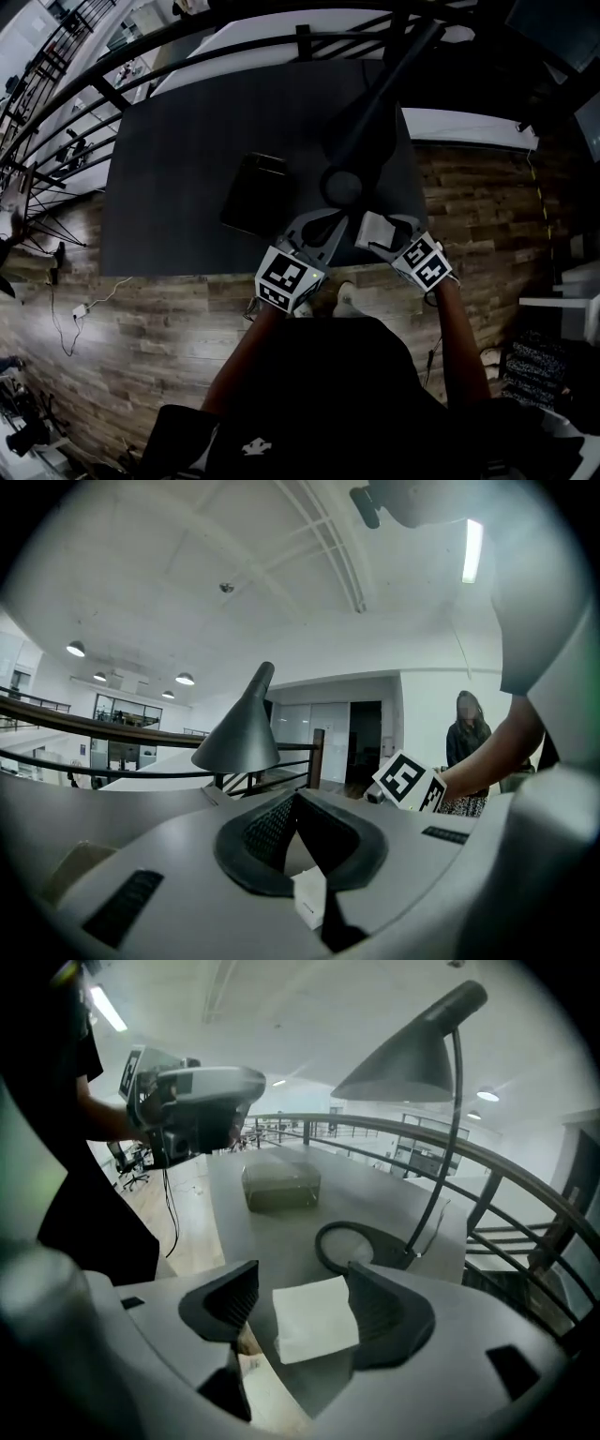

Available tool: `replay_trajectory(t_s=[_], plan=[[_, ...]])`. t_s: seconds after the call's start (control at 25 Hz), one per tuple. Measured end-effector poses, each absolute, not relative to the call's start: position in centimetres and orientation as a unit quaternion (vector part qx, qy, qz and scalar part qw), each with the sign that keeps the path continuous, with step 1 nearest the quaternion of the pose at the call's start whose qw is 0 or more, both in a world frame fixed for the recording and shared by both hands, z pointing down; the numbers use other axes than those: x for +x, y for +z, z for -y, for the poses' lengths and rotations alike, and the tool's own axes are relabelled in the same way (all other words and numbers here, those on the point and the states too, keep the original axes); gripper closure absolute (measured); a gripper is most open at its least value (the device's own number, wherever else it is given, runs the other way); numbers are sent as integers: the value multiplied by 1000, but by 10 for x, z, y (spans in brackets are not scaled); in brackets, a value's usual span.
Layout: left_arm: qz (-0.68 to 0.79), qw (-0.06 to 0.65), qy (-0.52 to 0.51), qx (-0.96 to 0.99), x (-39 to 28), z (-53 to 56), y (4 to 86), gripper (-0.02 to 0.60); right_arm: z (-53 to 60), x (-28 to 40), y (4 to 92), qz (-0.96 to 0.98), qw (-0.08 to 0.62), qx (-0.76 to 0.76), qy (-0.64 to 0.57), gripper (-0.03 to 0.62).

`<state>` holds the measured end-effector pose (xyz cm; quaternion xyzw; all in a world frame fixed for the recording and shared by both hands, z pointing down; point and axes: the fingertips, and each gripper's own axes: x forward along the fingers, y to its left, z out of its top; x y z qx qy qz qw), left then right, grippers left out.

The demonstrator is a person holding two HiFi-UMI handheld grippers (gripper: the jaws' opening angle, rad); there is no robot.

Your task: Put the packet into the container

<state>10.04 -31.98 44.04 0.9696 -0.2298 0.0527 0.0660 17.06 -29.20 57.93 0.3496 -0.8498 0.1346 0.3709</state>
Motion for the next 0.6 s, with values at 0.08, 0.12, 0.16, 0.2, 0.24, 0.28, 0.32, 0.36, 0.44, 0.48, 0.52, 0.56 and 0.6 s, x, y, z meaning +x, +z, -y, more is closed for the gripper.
replay_trajectory(t_s=[0.08, 0.12, 0.16, 0.2, 0.24, 0.28, 0.32, 0.36, 0.44, 0.48, 0.52, 0.56, 0.6], plan=[[236, 67, 54, 968, 97, 322, 442, 586, 293, 170, 594, 847, 399, 324, 134, 283], [239, 67, 56, 967, 96, 322, 443, 586, 294, 169, 601, 845, 414, 311, 134, 262], [242, 67, 56, 966, 95, 323, 443, 586, 294, 170, 609, 842, 429, 298, 135, 246], [246, 66, 57, 965, 93, 324, 443, 586, 294, 171, 617, 838, 444, 286, 136, 231], [249, 66, 57, 965, 92, 325, 443, 586, 294, 172, 624, 834, 458, 275, 138, 218], [253, 65, 57, 964, 91, 326, 443, 586, 293, 174, 632, 829, 471, 266, 141, 205], [256, 64, 58, 963, 90, 327, 443, 586, 292, 175, 639, 825, 482, 258, 143, 189], [259, 64, 58, 962, 88, 328, 443, 586, 292, 177, 646, 820, 492, 253, 145, 168], [266, 66, 60, 960, 84, 330, 444, 586, 291, 179, 658, 813, 507, 247, 149, 131], [269, 67, 61, 959, 81, 331, 445, 586, 291, 181, 664, 809, 513, 246, 149, 119], [271, 69, 62, 958, 79, 332, 445, 586, 292, 183, 670, 805, 520, 245, 149, 108], [274, 70, 62, 957, 77, 332, 445, 586, 292, 185, 674, 801, 527, 243, 148, 99], [276, 71, 63, 956, 75, 333, 446, 586, 293, 186, 678, 798, 532, 241, 147, 92]])
